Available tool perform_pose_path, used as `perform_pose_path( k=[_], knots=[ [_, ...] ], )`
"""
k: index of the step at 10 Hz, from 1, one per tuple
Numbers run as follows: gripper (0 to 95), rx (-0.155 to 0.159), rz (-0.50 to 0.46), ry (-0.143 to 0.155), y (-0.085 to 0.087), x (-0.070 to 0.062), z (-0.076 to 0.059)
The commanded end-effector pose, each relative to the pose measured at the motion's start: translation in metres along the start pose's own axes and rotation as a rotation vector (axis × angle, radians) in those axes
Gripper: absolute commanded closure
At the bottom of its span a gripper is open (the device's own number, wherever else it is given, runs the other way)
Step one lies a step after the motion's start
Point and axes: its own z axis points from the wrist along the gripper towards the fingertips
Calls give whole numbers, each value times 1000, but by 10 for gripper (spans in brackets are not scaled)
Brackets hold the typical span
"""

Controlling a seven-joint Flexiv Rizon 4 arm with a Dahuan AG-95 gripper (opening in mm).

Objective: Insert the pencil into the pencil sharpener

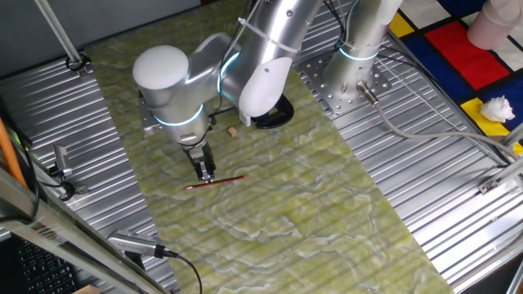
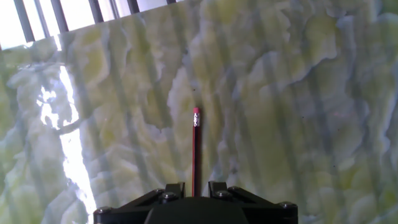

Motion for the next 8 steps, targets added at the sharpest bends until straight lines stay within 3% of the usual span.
perform_pose_path(
  k=[1,5,8],
  knots=[
    [760,0,0,-11,0,1,0],
    [760,-2,3,-31,0,-3,14],
    [760,1,3,-26,2,-8,21]
  ],
)
